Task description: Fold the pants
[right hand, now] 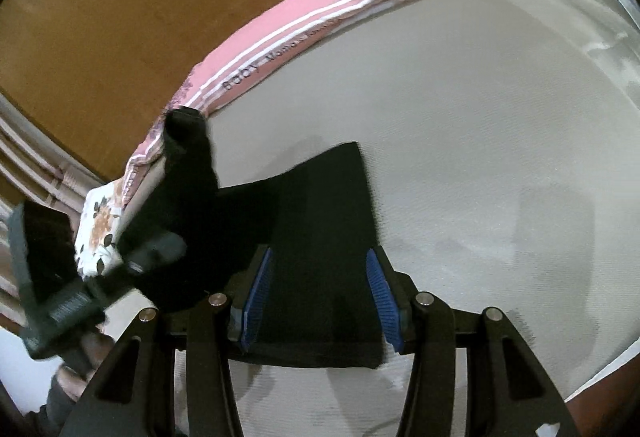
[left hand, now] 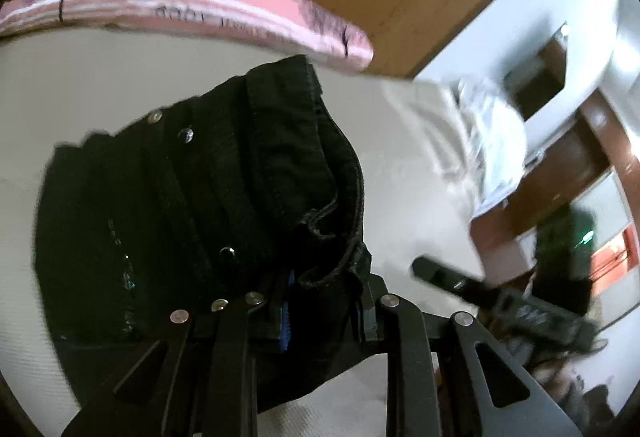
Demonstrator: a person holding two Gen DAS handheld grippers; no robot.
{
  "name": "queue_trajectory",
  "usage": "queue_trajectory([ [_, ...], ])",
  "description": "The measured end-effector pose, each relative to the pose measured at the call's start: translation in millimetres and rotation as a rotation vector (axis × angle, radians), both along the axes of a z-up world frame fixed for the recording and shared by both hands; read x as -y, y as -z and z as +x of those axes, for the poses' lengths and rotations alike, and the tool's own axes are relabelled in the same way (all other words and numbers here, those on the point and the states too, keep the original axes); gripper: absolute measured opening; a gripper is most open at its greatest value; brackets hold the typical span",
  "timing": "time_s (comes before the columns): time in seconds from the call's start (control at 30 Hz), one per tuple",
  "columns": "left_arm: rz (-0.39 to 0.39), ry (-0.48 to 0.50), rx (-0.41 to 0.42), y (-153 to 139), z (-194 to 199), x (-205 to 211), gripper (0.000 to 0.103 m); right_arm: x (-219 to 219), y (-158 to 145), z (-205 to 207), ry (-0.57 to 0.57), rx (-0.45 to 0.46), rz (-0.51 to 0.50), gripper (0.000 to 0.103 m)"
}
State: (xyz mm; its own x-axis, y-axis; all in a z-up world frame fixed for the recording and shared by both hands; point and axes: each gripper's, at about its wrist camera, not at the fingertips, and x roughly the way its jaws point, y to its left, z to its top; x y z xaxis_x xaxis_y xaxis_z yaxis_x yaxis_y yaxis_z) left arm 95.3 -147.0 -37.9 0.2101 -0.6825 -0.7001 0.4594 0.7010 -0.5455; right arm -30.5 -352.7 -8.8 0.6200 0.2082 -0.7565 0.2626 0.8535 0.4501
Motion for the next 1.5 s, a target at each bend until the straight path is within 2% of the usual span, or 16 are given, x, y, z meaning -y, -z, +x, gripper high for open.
queue_trajectory([
  [0.1, 0.076, 0.022, -0.008, 17, -6, 17, 0.025, 6, 6, 1, 0.000, -0.005, 0.017, 0.047],
  [0.17, 0.094, 0.029, 0.000, 21, -10, 22, 0.028, 9, 10, 6, -0.010, -0.010, 0.034, 0.047],
  [0.3, 0.104, 0.079, 0.030, 5, -22, 16, 0.045, 9, 20, 18, -0.074, -0.021, 0.114, 0.047],
  [0.37, 0.054, 0.121, 0.038, -6, -33, 9, 0.047, 8, 26, 25, -0.112, -0.023, 0.168, 0.047],
  [0.47, 0.048, 0.129, 0.069, -21, -38, -9, 0.050, 4, 34, 38, -0.169, -0.033, 0.212, 0.047],
  [0.57, 0.088, 0.087, 0.106, -25, -32, -32, 0.051, -2, 44, 50, -0.216, -0.054, 0.235, 0.047],
  [0.6, 0.110, 0.057, 0.106, -24, -28, -42, 0.051, -3, 47, 55, -0.209, -0.070, 0.211, 0.047],
  [0.8, 0.194, -0.106, 0.041, 3, 0, -92, 0.051, -4, 60, 71, -0.260, -0.080, 0.182, 0.047],
  [1.07, 0.243, -0.100, 0.026, 30, 1, -92, 0.051, -12, 74, 100, -0.320, -0.017, 0.250, 0.047],
  [1.17, 0.253, -0.098, 0.041, 35, 1, -87, 0.053, -16, 75, 106, -0.335, -0.015, 0.251, 0.032],
  [1.2, 0.258, -0.092, 0.049, 35, 0, -85, 0.055, -17, 76, 108, -0.339, -0.021, 0.283, 0.023],
  [1.23, 0.263, -0.090, 0.051, 35, 1, -84, 0.055, -18, 75, 107, -0.327, -0.021, 0.301, 0.019],
  [1.33, 0.235, -0.108, 0.031, 29, 2, -88, 0.055, -28, 58, 102, -0.312, -0.012, 0.215, 0.011],
  [1.4, 0.204, -0.138, 0.023, 22, 7, -92, 0.055, -33, 40, 95, -0.297, 0.006, 0.179, 0.009],
  [1.5, 0.171, -0.167, 0.054, 7, 7, -97, 0.055, -35, 12, 84, -0.278, 0.047, 0.133, 0.009],
])
